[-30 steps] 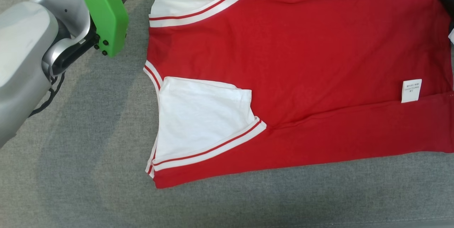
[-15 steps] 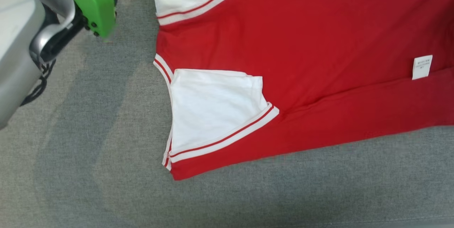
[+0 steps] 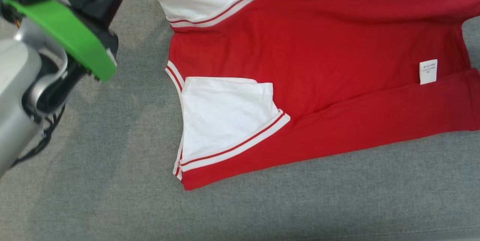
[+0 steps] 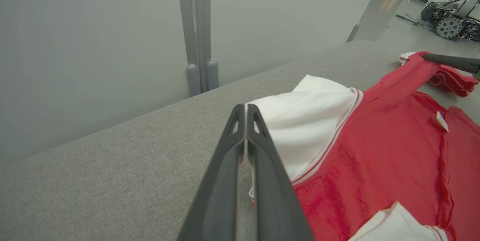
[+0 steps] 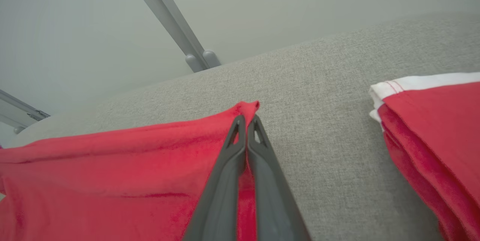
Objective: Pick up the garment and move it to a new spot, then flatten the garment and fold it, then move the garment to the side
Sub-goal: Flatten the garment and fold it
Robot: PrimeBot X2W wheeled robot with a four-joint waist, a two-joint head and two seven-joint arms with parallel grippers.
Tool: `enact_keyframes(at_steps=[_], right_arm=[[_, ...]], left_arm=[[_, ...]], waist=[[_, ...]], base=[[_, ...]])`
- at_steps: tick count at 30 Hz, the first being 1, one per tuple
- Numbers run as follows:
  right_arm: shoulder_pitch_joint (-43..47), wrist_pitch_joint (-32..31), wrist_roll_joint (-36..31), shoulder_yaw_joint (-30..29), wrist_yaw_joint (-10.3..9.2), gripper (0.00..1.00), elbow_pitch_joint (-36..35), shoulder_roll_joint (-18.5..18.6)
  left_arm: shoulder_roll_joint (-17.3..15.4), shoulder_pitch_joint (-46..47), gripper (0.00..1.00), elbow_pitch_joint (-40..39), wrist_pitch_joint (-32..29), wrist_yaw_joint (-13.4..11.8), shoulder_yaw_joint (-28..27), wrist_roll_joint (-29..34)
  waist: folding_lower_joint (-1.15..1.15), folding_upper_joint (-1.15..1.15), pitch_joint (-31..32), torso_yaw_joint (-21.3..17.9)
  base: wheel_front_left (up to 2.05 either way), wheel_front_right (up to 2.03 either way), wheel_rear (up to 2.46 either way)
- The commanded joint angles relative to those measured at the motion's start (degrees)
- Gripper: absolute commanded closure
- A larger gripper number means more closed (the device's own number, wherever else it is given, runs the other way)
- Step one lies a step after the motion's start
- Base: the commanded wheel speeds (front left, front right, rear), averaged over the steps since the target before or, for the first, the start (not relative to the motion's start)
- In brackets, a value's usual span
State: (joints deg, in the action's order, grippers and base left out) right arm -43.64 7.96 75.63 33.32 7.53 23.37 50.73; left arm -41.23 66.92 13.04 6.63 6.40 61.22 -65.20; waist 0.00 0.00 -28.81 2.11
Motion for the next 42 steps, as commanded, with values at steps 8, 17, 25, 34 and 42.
enact_keyframes(at_steps=[8,17,25,34,42], right_arm=[[7.1,4.5,-1.6,0.7,-0.08,1.00,-0.5,2.1],[12.9,7.2,-5.0,-2.6,-0.08,1.00,0.7,0.5],[18.2,7.3,-9.4,-9.4,-0.08,0.96,0.2,-2.9],[25.1,7.2,-12.7,-16.6,-0.06,0.00,-0.9,-8.3],[35.2,7.2,-16.3,-23.8,-0.06,0.00,-1.8,-14.3]], left_arm=[[-7.4,-13.0,1.00,-16.4,2.5,-5.9,0.6,-5.0],[-11.8,-24.4,1.00,-28.4,4.3,-12.5,3.8,-7.8],[-8.6,-29.5,1.00,-27.6,6.0,-14.3,6.1,-8.5],[-4.8,-32.3,0.65,-20.6,7.2,-14.5,6.9,-7.9],[-1.0,-37.7,0.00,-16.6,8.6,-19.0,2.2,-4.2]], waist=[[0.00,0.00,3.2,0.2],[0.00,0.00,3.8,1.1],[0.00,0.00,4.4,1.8],[0.00,0.00,7.4,0.7],[0.00,0.00,13.2,-0.4]], base=[[0.00,0.00,0.00],[0.00,0.00,0.00],[0.00,0.00,0.00],[0.00,0.00,0.00],[0.00,0.00,0.00]])
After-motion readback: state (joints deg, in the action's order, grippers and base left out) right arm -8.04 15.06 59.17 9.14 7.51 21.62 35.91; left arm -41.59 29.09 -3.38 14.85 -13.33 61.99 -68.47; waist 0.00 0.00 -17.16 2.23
